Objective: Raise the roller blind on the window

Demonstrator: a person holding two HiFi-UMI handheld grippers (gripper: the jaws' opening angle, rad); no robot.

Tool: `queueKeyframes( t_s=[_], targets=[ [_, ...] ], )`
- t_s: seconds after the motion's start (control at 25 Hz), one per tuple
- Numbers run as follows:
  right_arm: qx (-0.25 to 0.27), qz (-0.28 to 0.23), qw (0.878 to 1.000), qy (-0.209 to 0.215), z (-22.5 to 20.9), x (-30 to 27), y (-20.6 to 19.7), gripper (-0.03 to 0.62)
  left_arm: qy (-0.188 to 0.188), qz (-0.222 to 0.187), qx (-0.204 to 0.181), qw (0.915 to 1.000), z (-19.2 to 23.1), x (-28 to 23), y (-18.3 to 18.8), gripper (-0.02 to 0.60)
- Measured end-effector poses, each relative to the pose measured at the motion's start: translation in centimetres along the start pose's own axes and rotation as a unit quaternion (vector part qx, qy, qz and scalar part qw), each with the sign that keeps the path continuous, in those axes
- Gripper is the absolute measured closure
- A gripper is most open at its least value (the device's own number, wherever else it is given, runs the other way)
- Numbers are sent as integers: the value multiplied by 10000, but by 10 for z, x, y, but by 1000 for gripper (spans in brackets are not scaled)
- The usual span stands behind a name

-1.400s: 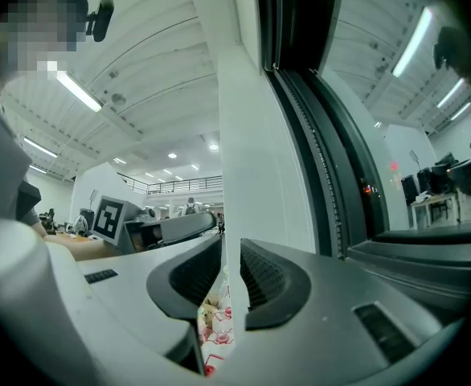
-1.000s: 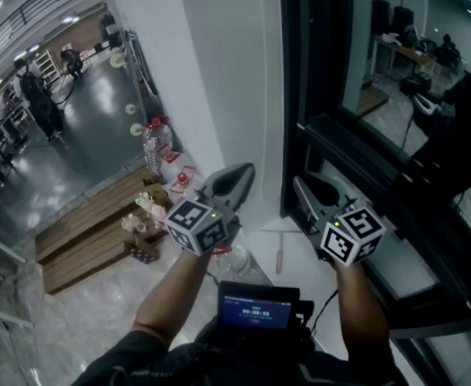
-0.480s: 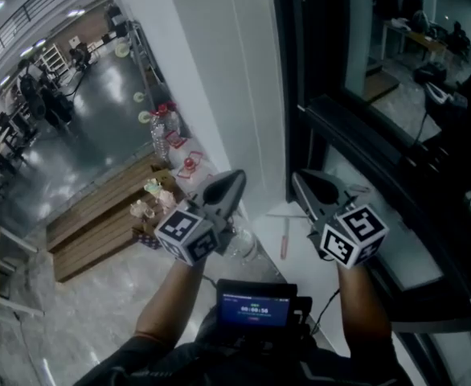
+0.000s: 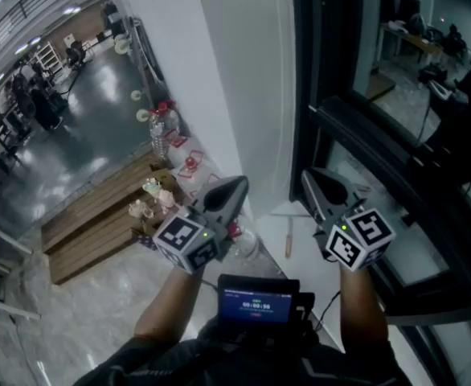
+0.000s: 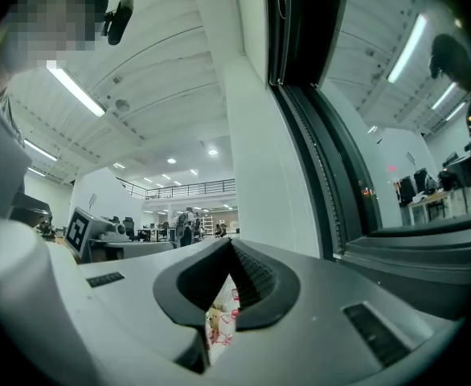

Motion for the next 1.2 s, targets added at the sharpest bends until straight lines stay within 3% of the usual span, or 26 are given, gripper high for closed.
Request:
queueKeyframes(
  t_s=[0.2, 0.36, 0.6, 0.92, 1.2],
  targets=[
    [3, -55, 9998, -171, 21, -4, 4, 571, -175, 179, -115, 9996, 3, 25, 4, 588],
    [43, -1, 9996, -290, 33, -7, 0, 572, -282, 72, -76, 9995, 7, 37, 10, 588],
    [10, 61, 9990, -451, 44, -5, -8, 572, -412, 287, 1, 9987, 8, 51, -3, 588],
    [152, 155, 9977, -646, 47, 1, -8, 572, -349, -14, -46, 9994, 9, 56, 4, 588],
    [241, 92, 9972, -707, 57, -2, -5, 572, -456, -21, 20, 9990, 12, 62, 8, 588]
  ],
)
Point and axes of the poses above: the fingertips, and each gripper's own axes: x backward along the fingers, z to its left, y out of its top, the point moved 1 cm from there along x, backward along the fingers, and after that the axes turned 2 degrees about -y, right-handed, at the moved point
